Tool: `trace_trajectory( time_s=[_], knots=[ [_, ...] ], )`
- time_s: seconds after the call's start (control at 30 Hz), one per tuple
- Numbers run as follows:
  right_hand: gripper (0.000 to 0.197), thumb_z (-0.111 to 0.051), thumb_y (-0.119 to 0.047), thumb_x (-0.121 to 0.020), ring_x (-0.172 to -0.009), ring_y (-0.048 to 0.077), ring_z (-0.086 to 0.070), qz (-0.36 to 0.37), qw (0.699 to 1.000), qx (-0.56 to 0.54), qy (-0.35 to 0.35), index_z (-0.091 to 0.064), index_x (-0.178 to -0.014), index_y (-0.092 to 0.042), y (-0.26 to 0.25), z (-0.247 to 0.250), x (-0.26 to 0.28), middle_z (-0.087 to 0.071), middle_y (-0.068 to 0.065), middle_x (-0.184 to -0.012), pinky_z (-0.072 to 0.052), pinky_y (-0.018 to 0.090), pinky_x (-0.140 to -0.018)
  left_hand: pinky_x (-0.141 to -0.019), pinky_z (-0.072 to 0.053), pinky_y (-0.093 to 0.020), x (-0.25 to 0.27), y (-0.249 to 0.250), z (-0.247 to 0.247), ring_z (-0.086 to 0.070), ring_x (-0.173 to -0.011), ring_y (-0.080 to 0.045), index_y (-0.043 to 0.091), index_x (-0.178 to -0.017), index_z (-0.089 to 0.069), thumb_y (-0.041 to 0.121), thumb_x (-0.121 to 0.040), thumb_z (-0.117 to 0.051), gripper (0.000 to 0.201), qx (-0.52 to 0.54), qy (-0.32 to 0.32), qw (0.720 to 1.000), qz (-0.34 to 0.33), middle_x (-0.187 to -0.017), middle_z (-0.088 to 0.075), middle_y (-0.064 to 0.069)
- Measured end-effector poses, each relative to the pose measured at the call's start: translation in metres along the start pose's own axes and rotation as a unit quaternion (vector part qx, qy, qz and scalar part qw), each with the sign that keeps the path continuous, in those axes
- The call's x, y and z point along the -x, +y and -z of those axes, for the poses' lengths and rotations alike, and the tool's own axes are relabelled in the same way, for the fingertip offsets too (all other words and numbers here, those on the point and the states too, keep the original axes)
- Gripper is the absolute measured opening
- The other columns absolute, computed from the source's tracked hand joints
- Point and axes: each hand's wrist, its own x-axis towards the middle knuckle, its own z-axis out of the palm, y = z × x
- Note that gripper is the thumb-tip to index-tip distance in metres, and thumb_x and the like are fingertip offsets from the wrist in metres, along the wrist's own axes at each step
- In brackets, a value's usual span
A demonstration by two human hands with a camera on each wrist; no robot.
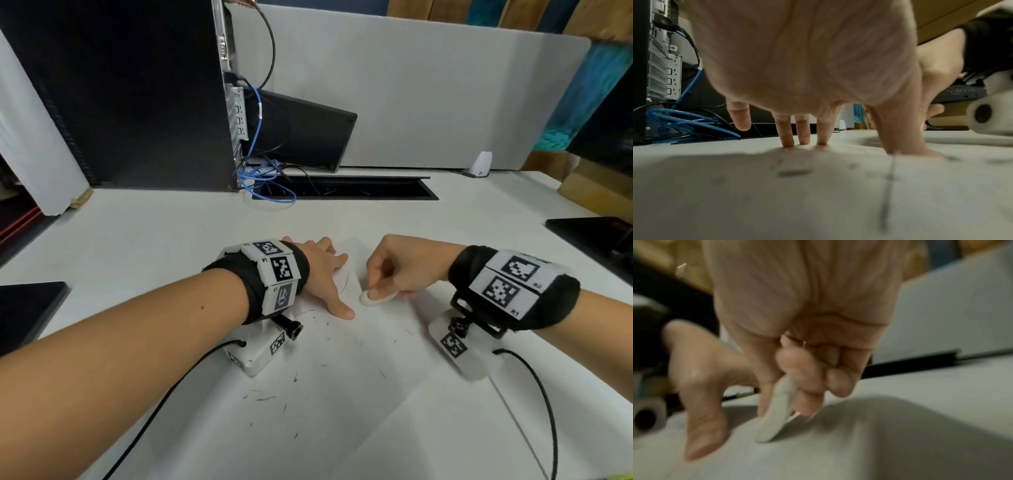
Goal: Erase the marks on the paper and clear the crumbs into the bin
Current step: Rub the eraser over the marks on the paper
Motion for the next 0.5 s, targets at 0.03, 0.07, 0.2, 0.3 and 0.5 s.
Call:
trace_trajectory(
  time_s=[0.03, 0.07, 0.2, 0.3, 0.5],
  knots=[
    [0.013, -0.072, -0.016, -0.080, -0.044, 0.011, -0.048, 0.001, 1.000, -0.010, 0.002, -0.068, -0.067, -0.015, -0.001, -0.001, 0.002, -0.058, -0.003, -0.051, -0.039, 0.013, -0.044, -0.113, -0.019, -0.047, 0.000, 0.000, 0.000, -0.017, -0.141, -0.019, 0.031, -0.150, -0.001, 0.072, -0.071, -0.057, 0.104, 0.000, 0.000, 1.000, -0.002, -0.154, -0.010, 0.007],
    [0.012, -0.072, -0.015, -0.080, -0.042, 0.008, -0.049, -0.001, 1.000, -0.017, 0.026, -0.069, -0.068, -0.016, 0.001, 0.001, 0.001, -0.060, -0.005, -0.052, -0.040, 0.012, -0.045, -0.113, -0.020, -0.047, 0.000, 0.000, 0.000, -0.018, -0.141, -0.019, 0.031, -0.150, -0.001, 0.071, -0.071, -0.057, 0.104, 0.002, -0.001, 1.000, -0.003, -0.154, -0.010, 0.007],
    [0.009, -0.059, -0.009, -0.089, -0.041, 0.000, -0.053, -0.011, 0.989, -0.038, 0.145, -0.068, -0.091, -0.012, 0.005, 0.016, -0.008, -0.065, 0.014, -0.067, -0.041, 0.009, -0.050, -0.110, -0.028, -0.044, 0.000, -0.006, 0.000, -0.031, -0.135, -0.020, 0.026, -0.147, -0.023, 0.062, -0.077, -0.060, 0.087, 0.056, 0.023, 0.998, -0.022, -0.147, -0.027, 0.004],
    [0.022, -0.048, 0.003, -0.092, -0.048, -0.001, -0.060, 0.007, 0.987, -0.110, 0.120, -0.058, -0.100, -0.015, 0.000, 0.017, -0.010, -0.063, 0.005, -0.064, -0.048, 0.009, -0.059, -0.085, -0.044, -0.022, -0.003, -0.017, 0.002, -0.056, -0.101, -0.016, 0.010, -0.118, -0.055, 0.037, -0.085, -0.064, 0.043, 0.266, 0.127, 0.954, -0.047, -0.109, -0.059, -0.001],
    [0.018, -0.056, 0.000, -0.089, -0.066, 0.018, -0.069, 0.028, 0.952, -0.280, 0.116, -0.044, -0.091, -0.013, -0.006, 0.008, -0.012, -0.068, 0.011, -0.073, -0.057, 0.026, -0.070, -0.051, -0.051, -0.011, 0.007, -0.019, 0.014, -0.062, -0.052, -0.001, 0.004, -0.085, -0.062, 0.012, -0.087, -0.064, 0.008, 0.577, 0.216, 0.786, -0.049, -0.072, -0.064, -0.006]
  ],
)
